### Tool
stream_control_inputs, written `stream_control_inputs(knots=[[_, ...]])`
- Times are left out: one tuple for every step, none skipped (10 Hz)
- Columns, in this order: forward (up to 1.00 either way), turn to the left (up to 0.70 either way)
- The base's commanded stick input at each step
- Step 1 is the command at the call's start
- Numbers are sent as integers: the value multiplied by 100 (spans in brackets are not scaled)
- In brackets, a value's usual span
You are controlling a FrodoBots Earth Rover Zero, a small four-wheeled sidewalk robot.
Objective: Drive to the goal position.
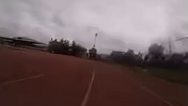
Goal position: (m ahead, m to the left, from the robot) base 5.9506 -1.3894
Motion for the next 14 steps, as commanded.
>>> stream_control_inputs(knots=[[70, 0], [70, 0], [70, 0], [70, 0], [70, 0], [70, 0], [70, 0], [70, 0], [70, 0], [70, 0], [70, 0], [70, 0], [70, 0], [70, 0]])
